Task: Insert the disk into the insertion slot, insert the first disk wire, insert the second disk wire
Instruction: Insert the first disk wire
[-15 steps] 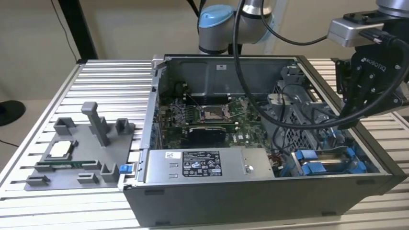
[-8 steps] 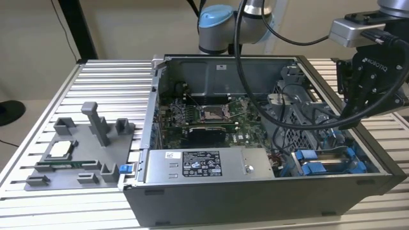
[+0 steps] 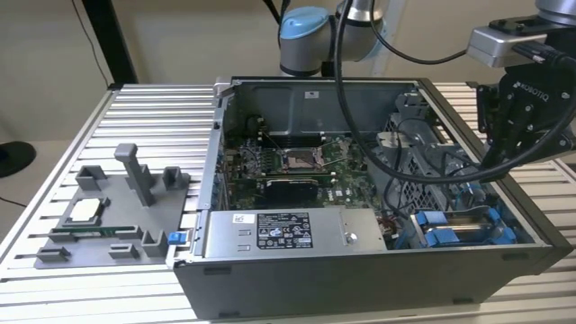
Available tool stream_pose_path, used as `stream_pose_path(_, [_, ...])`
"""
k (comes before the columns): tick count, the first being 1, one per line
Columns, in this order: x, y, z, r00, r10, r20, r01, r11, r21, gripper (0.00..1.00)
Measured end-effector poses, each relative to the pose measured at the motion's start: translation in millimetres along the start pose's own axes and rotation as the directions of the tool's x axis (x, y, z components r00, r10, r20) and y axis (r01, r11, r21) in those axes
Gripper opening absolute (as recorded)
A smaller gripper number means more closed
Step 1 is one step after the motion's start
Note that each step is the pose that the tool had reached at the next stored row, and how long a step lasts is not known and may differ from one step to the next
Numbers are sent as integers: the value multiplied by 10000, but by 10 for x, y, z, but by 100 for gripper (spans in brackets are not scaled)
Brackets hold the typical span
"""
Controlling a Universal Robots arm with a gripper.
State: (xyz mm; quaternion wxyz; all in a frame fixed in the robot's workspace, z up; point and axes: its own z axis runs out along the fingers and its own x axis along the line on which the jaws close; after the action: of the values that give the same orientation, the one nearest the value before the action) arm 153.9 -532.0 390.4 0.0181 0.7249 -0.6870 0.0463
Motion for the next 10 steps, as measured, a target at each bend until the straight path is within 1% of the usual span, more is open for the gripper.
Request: stream_pose_path(10, [2,-23,2,10000,0,3,0,10000,0,0])
